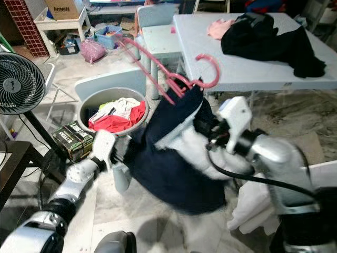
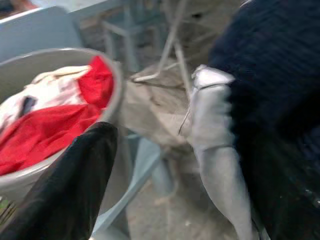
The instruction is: Hang hanger
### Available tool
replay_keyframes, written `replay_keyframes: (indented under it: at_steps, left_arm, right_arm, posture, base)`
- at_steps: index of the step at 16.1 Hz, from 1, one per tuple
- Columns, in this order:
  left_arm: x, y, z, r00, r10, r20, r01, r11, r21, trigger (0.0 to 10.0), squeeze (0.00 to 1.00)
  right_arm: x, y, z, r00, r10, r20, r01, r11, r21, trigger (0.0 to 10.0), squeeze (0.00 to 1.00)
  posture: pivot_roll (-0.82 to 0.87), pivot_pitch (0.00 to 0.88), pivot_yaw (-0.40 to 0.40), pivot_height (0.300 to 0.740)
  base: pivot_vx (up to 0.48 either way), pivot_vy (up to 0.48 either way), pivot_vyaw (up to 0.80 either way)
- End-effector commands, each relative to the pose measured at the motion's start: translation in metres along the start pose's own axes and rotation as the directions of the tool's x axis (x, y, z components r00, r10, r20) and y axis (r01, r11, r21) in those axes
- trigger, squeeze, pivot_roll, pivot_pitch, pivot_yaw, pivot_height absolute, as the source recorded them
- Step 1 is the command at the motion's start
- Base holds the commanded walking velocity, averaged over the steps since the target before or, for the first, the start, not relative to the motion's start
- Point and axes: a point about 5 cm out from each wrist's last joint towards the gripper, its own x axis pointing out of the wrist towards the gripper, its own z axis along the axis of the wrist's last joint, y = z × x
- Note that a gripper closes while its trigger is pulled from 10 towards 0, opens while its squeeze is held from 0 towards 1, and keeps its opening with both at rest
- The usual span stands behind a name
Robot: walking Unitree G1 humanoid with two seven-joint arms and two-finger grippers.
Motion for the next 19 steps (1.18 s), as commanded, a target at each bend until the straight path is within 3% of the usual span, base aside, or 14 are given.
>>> replay_keyframes:
  at_steps: [1,4,5,8,10,12,15,18,19]
  left_arm:
    - [0.000,-0.012,0.014,0.989,-0.132,0.074,0.124,0.987,0.106,10.0,1.00]
    - [-0.006,-0.024,0.017,0.966,-0.250,0.071,0.226,0.944,0.242,10.0,1.00]
    - [-0.008,-0.024,0.019,0.960,-0.272,0.065,0.243,0.928,0.281,10.0,1.00]
    - [-0.016,-0.021,0.029,0.939,-0.335,0.075,0.292,0.895,0.338,10.0,1.00]
    - [-0.029,-0.021,0.031,0.901,-0.434,0.033,0.384,0.828,0.408,10.0,1.00]
    - [-0.037,-0.020,0.034,0.883,-0.468,0.010,0.416,0.794,0.444,10.0,1.00]
    - [-0.041,-0.017,0.043,0.876,-0.481,0.022,0.403,0.756,0.516,10.0,1.00]
    - [-0.040,-0.012,0.049,0.889,-0.456,0.046,0.361,0.758,0.543,10.0,1.00]
    - [-0.036,-0.007,0.047,0.910,-0.410,0.053,0.323,0.784,0.530,10.0,0.40]
  right_arm:
    - [0.006,-0.005,-0.012,0.992,-0.102,-0.070,0.096,0.991,-0.096,10.0,0.00]
    - [0.016,-0.009,-0.031,0.976,-0.158,-0.148,0.128,0.973,-0.192,10.0,0.00]
    - [0.021,-0.010,-0.036,0.971,-0.168,-0.170,0.120,0.958,-0.262,10.0,0.00]
    - [0.022,-0.016,-0.052,0.955,-0.153,-0.254,0.050,0.927,-0.372,10.0,0.00]
    - [0.013,-0.021,-0.066,0.932,-0.028,-0.363,-0.137,0.897,-0.421,10.0,0.00]
    - [0.007,-0.025,-0.071,0.898,0.075,-0.433,-0.267,0.877,-0.400,10.0,0.00]
    - [-0.003,-0.026,-0.073,0.821,0.233,-0.521,-0.463,0.807,-0.368,10.0,0.00]
    - [-0.001,-0.025,-0.073,0.783,0.295,-0.547,-0.535,0.768,-0.352,10.0,0.00]
    - [0.003,-0.018,-0.070,0.765,0.381,-0.519,-0.593,0.731,-0.337,10.0,0.00]
  posture:
    - [-0.07,0.000,-0.025,0.740]
    - [-0.04,0.000,-0.039,0.740]
    - [-0.03,0.000,-0.041,0.740]
    - [-0.01,0.012,-0.051,0.740]
    - [-0.01,0.028,-0.055,0.740]
    - [-0.01,0.025,-0.054,0.740]
    - [-0.01,0.013,-0.051,0.740]
    - [-0.01,0.015,-0.051,0.740]
    - [-0.01,0.021,-0.051,0.740]
  base:
    - [0.000,0.000,0.00]
    - [0.000,0.000,0.00]
    - [0.000,0.000,0.00]
    - [0.000,0.000,0.00]
    - [0.000,0.000,0.00]
    - [0.000,0.000,0.00]
    - [0.000,0.000,0.00]
    - [0.000,0.000,0.00]
    - [0.000,0.000,0.00]
